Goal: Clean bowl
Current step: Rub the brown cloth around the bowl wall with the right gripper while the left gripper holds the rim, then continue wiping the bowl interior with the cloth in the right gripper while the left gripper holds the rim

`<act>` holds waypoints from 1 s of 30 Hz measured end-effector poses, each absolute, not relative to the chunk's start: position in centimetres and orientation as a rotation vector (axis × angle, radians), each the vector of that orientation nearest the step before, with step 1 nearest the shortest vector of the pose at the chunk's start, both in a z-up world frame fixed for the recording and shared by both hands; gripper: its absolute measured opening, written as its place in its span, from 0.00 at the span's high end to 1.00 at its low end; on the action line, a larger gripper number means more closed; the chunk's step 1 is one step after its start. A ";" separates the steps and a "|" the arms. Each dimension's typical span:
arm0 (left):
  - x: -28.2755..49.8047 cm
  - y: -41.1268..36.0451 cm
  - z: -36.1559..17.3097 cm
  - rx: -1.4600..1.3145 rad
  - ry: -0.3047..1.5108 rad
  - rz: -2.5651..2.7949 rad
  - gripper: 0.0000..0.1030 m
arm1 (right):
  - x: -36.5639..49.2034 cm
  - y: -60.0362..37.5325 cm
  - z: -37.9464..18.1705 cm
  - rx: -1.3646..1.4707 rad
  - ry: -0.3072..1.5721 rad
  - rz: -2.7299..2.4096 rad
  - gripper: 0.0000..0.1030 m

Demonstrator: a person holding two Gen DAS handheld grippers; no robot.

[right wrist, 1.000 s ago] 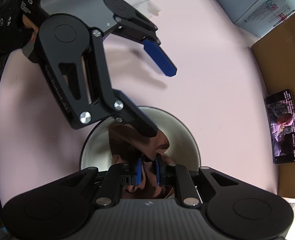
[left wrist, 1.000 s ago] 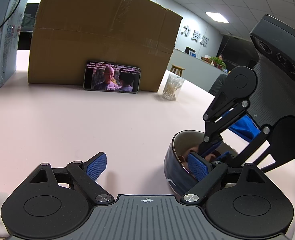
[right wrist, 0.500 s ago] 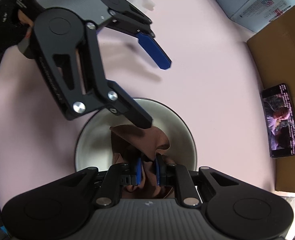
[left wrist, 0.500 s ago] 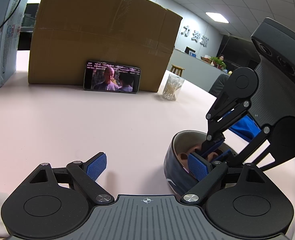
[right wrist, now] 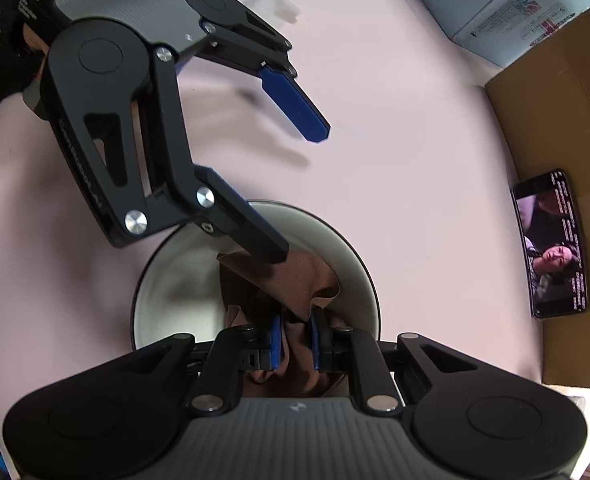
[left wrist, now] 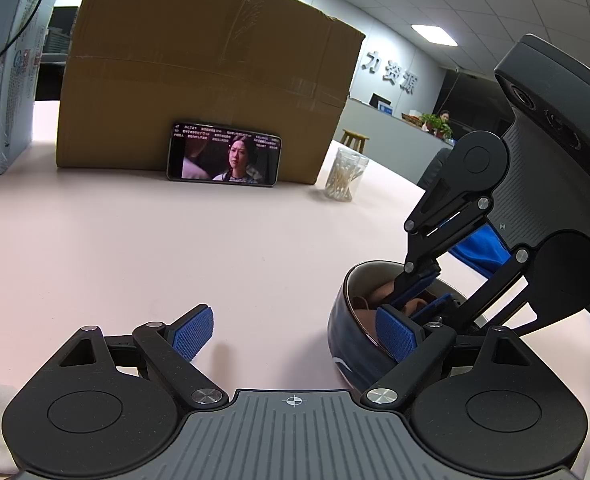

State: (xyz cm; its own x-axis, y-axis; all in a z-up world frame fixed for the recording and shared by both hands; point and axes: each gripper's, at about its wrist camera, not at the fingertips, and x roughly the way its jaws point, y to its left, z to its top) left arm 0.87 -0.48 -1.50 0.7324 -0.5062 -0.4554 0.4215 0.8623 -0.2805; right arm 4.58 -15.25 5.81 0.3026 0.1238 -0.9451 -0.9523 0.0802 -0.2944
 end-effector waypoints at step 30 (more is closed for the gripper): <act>0.8 -0.5 -1.5 -0.166 0.550 -0.515 0.12 | 4.0 -15.2 6.0 -1.189 0.927 1.040 0.85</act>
State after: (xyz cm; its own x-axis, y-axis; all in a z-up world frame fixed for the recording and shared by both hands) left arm 0.84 -0.46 -1.50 0.7295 -0.5091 -0.4567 0.4224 0.8606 -0.2846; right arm 3.97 -15.22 5.96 0.2717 0.1354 -0.9528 -0.9620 0.0643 -0.2652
